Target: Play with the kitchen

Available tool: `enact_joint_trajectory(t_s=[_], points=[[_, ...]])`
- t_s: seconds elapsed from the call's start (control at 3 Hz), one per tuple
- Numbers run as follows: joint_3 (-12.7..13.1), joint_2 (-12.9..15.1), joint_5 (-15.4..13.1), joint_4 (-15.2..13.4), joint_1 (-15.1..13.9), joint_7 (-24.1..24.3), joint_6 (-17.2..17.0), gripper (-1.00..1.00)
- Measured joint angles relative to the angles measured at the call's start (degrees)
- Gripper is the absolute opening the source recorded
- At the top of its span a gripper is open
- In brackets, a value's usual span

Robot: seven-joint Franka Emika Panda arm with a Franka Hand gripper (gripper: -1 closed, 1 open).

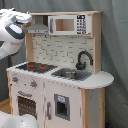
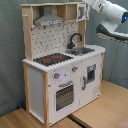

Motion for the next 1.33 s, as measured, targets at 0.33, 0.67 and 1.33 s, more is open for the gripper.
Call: enact_joint_trajectory(t_s=[0.33, 0.67, 1.33], points=[[1.51, -2.58, 0.19, 2.28, -3.36, 5.05, -0.01, 1.00], [2.55, -5.76, 0.52, 4.26, -6.89, 10.60, -0.03, 1.00], [3.15, -13.31, 1.65, 6.60, -13.62, 22.63, -0.45, 1.00]])
